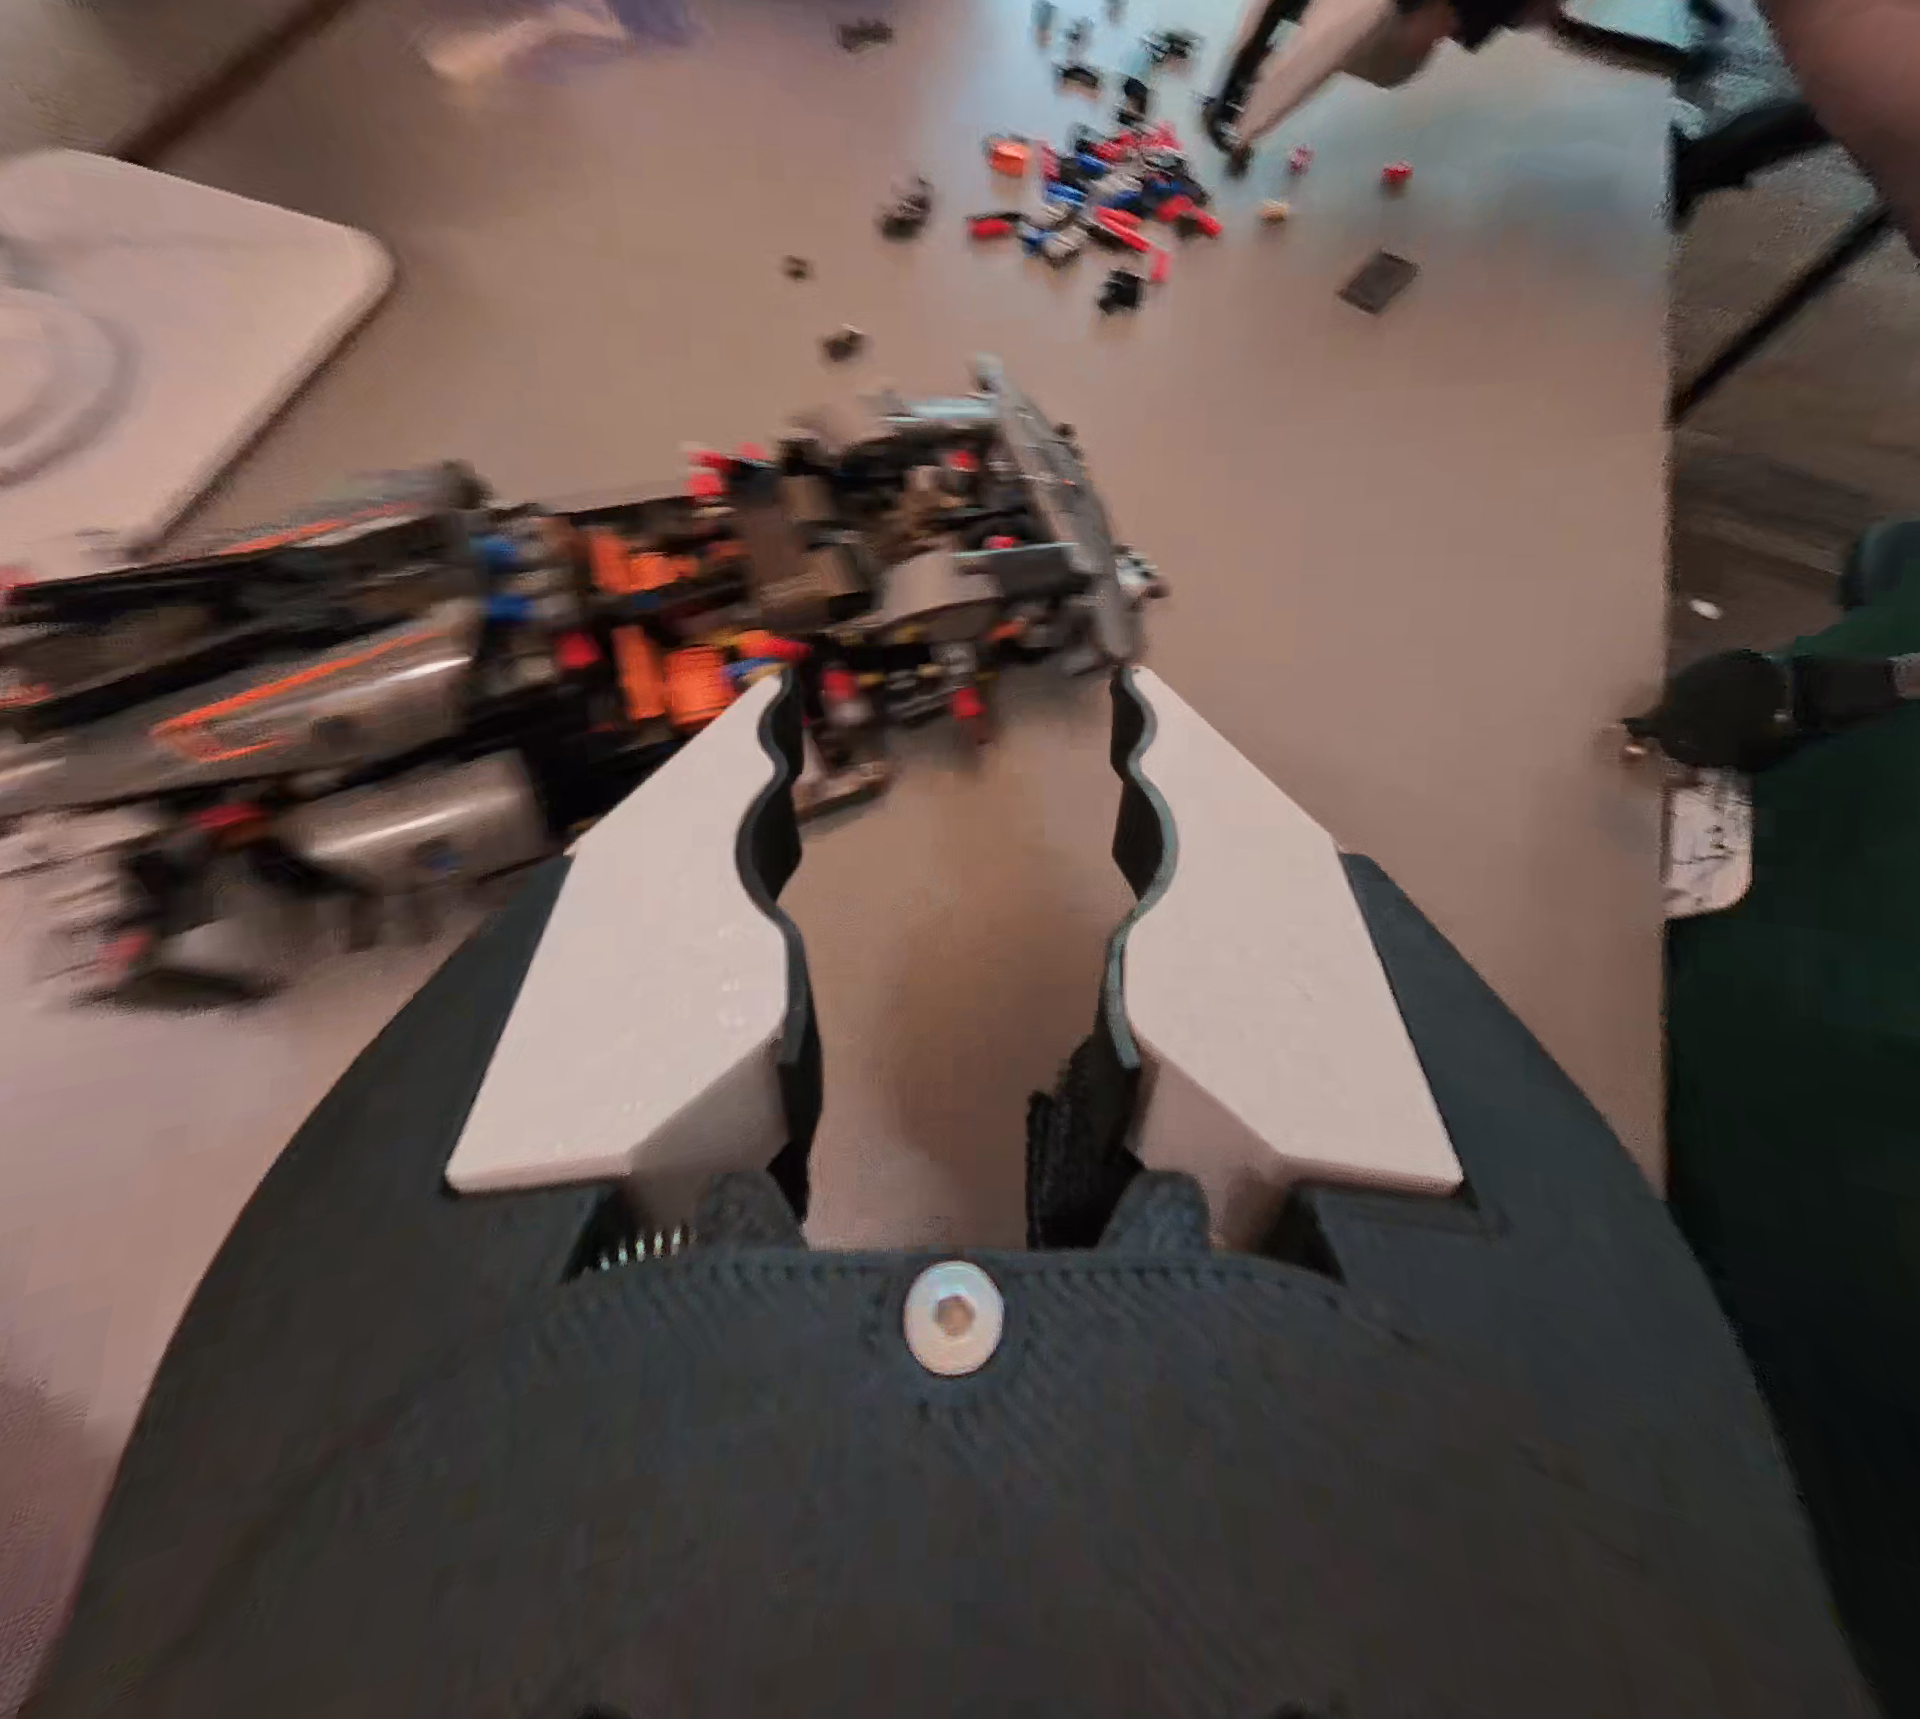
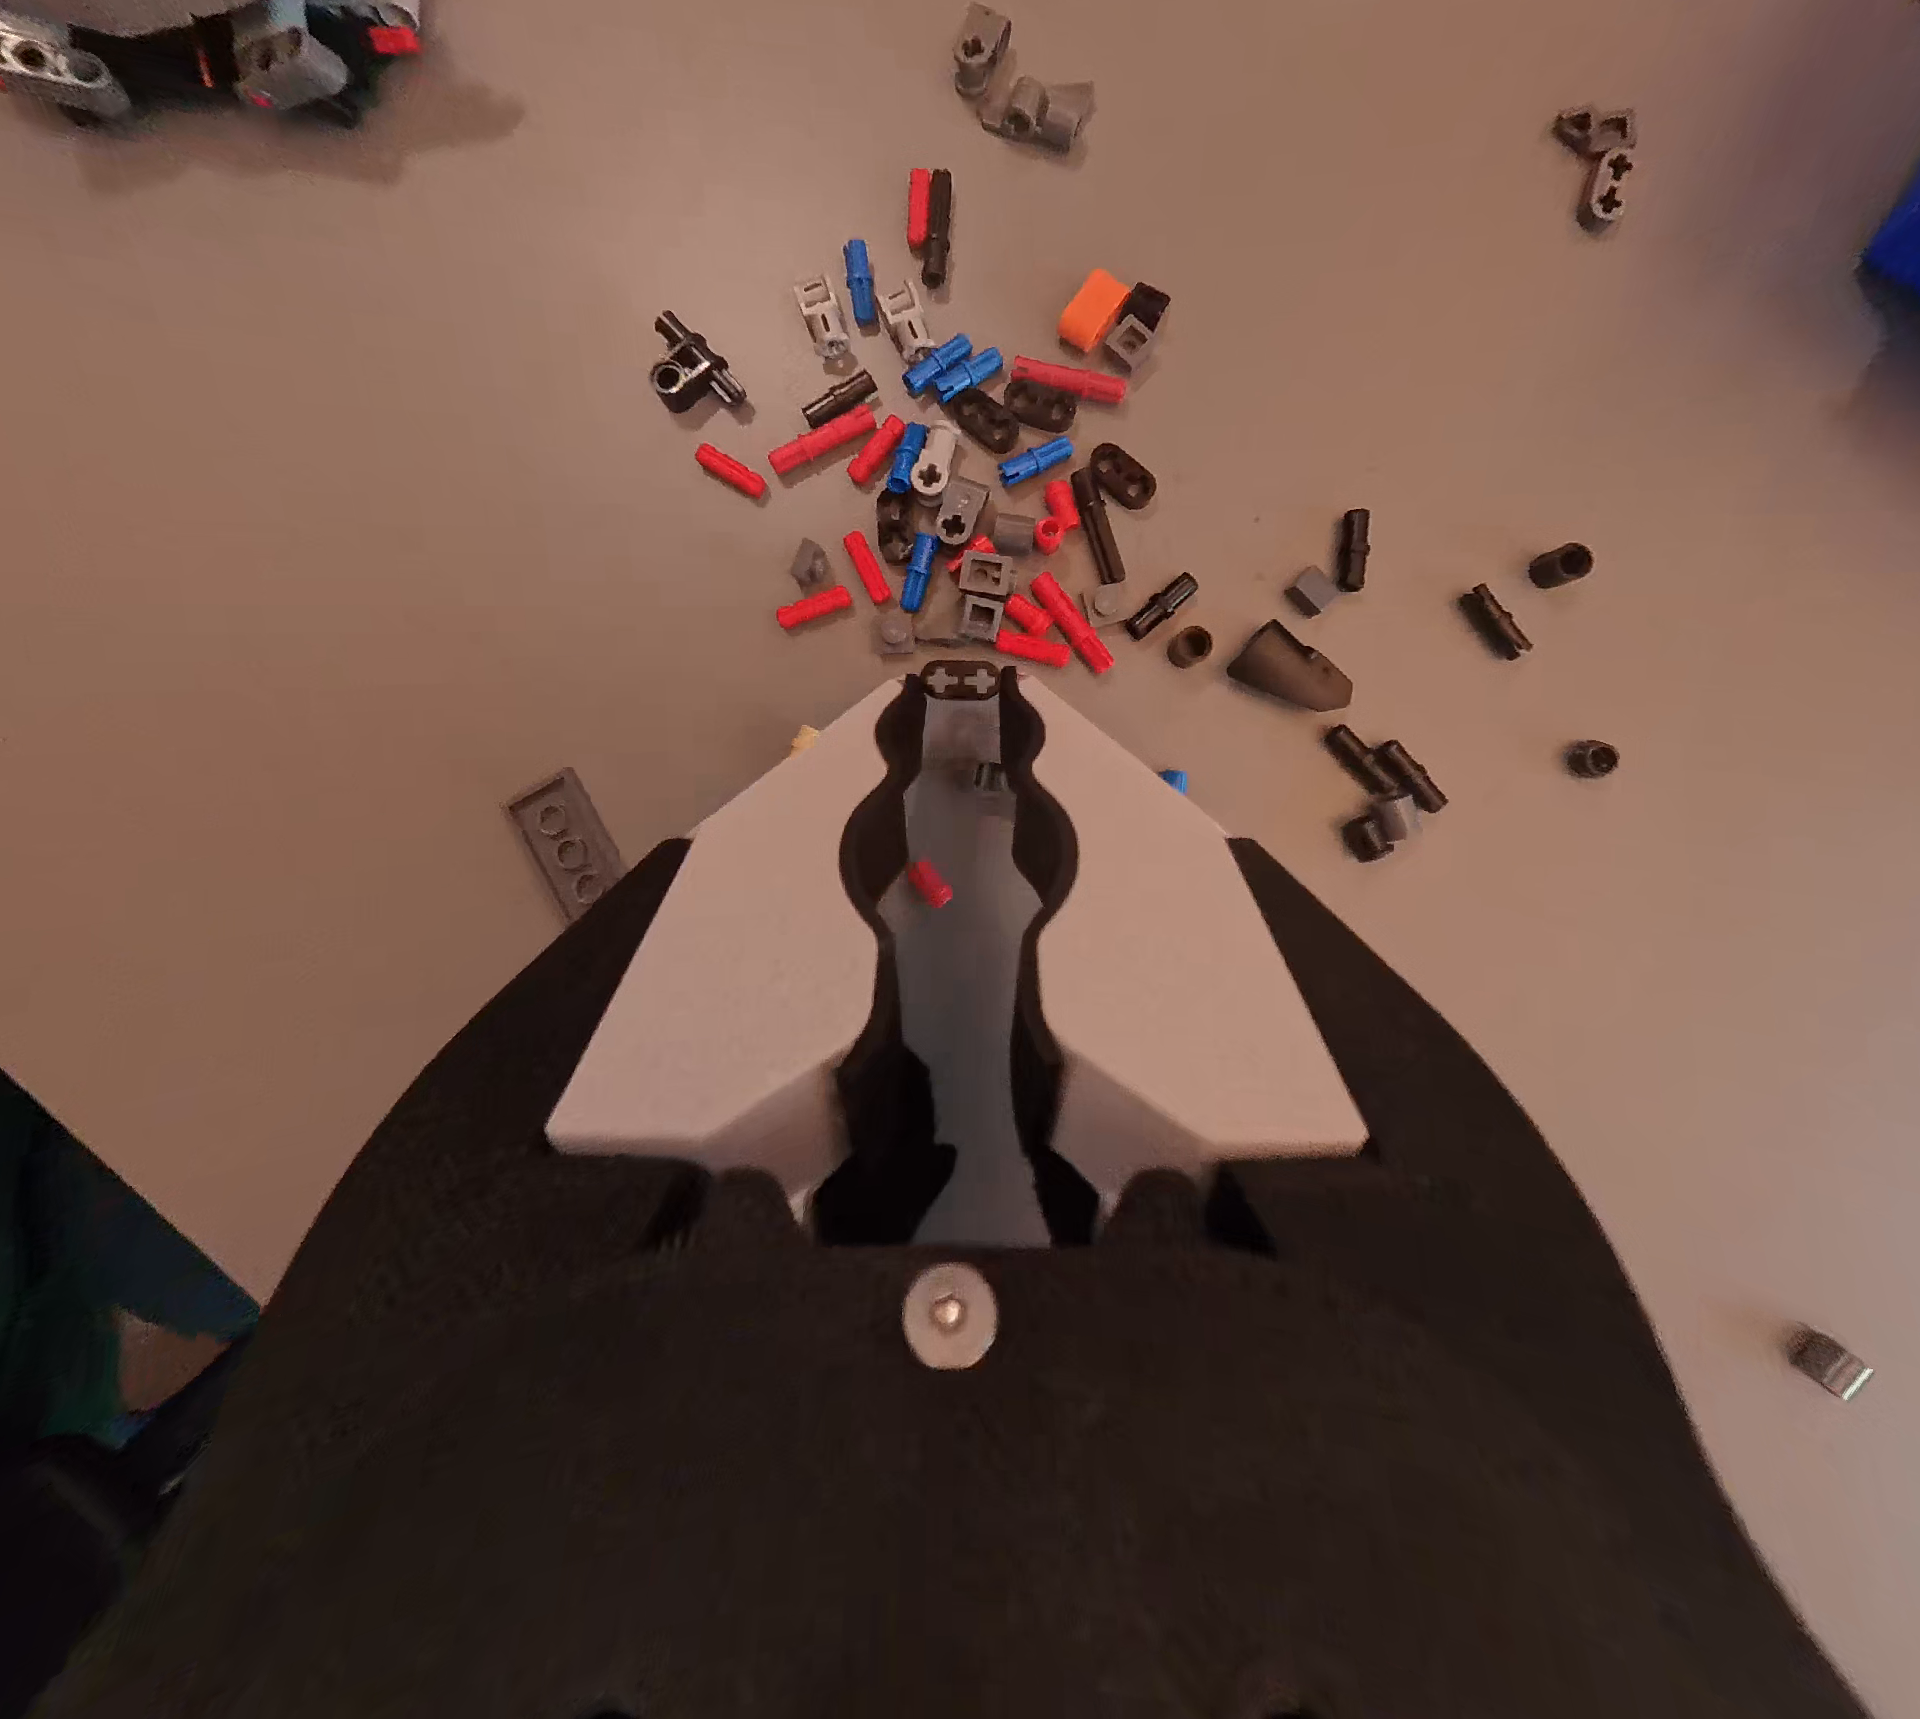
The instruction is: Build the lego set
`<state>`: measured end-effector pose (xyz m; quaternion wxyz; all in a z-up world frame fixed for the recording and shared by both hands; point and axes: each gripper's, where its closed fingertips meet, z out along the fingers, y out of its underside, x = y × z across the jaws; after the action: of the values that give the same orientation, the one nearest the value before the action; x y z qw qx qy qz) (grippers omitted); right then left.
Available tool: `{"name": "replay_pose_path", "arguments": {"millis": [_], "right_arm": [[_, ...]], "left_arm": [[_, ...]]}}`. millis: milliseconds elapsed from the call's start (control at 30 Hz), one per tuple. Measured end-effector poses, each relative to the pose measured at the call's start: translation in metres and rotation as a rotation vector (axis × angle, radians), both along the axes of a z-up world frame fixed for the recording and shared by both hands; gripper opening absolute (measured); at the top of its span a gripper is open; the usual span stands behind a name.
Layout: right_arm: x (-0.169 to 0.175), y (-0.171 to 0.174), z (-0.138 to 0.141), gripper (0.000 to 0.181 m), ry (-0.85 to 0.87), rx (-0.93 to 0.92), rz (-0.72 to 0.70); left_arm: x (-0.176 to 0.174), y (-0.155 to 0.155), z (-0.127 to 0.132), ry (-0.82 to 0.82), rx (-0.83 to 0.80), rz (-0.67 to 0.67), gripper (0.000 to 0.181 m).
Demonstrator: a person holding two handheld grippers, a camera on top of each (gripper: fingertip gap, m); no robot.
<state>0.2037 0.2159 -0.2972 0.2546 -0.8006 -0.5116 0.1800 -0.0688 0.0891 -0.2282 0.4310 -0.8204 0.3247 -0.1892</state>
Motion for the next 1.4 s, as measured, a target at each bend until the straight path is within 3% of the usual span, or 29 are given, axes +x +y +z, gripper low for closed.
{"name": "replay_pose_path", "arguments": {"millis": [100, 233, 400, 533, 700, 933, 1300, 1400], "right_arm": [[-0.004, -0.007, 0.012, 0.013, 0.049, 0.022, 0.012], [-0.014, -0.015, 0.029, 0.013, 0.114, 0.056, 0.036], [-0.039, -0.03, 0.048, 0.013, 0.199, 0.077, 0.099], [-0.058, -0.041, 0.051, 0.013, 0.235, 0.069, 0.155], [-0.079, -0.052, 0.053, 0.013, 0.279, 0.053, 0.224], [-0.09, -0.056, 0.056, 0.013, 0.322, 0.049, 0.265], [-0.105, -0.077, 0.066, 0.013, 0.376, 0.074, 0.317], [-0.104, -0.084, 0.072, 0.013, 0.397, 0.085, 0.326]], "left_arm": [[-0.063, 0.023, 0.026, 0.057, 0.081, 0.158, 0.059], [-0.102, 0.063, 0.039, 0.092, 0.11, 0.245, 0.065], [-0.124, 0.107, 0.005, 0.173, -0.08, 0.315, 0.099], [-0.127, 0.113, -0.03, 0.1, -0.269, 0.334, 0.118], [-0.11, 0.108, -0.035, -0.152, -0.397, 0.277, 0.12], [-0.098, 0.091, -0.026, -0.265, -0.418, 0.242, 0.114], [-0.042, 0.028, -0.018, -0.361, -0.387, 0.227, 0.111], [-0.047, 0.021, 0.003, -0.303, -0.299, 0.234, 0.109]]}}
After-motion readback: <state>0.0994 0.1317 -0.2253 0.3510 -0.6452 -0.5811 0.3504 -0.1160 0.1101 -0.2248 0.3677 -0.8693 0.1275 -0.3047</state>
